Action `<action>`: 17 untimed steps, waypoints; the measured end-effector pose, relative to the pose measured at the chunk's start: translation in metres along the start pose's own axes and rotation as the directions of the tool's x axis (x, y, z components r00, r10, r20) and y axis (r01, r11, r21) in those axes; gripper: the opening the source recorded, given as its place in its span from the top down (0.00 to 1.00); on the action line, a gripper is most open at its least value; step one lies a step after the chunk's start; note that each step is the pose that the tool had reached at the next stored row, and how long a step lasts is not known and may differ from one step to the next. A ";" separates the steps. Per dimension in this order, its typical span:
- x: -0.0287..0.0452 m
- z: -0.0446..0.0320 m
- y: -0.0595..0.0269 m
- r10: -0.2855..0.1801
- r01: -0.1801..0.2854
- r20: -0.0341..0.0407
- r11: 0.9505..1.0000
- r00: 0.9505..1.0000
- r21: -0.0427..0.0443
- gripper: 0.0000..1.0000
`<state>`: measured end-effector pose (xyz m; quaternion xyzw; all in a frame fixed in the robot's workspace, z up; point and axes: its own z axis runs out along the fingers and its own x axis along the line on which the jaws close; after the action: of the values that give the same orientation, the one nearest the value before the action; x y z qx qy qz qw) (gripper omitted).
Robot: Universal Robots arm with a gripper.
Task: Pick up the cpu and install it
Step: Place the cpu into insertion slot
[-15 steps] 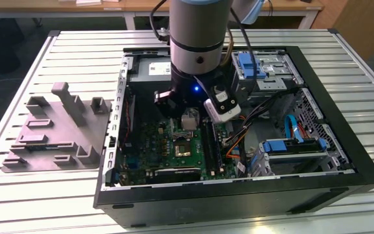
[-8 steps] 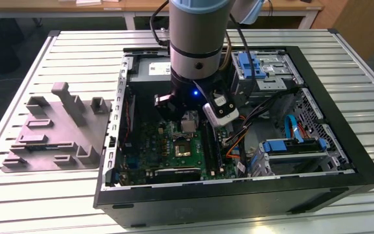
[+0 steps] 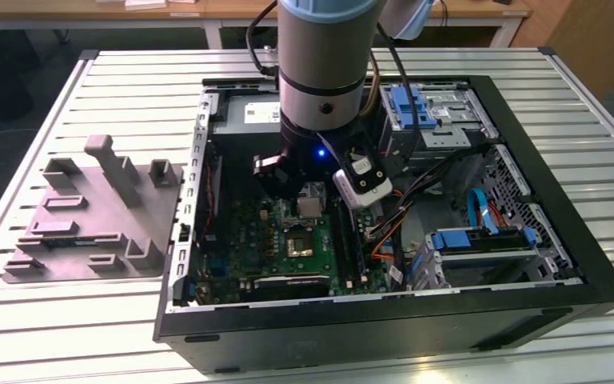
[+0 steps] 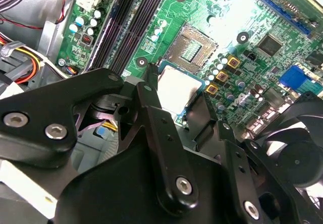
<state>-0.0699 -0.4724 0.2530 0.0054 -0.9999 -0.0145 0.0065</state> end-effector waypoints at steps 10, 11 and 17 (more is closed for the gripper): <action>0.0000 0.0046 -0.0002 -0.001 0.001 0.000 1.000 1.000 0.000 0.53; -0.0001 0.0064 -0.0003 -0.001 0.001 0.000 1.000 1.000 0.000 0.53; 0.0011 0.0139 -0.0039 -0.014 0.014 -0.004 1.000 1.000 0.001 0.53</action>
<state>-0.0712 -0.4759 0.2390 0.0123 -0.9998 -0.0140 0.0085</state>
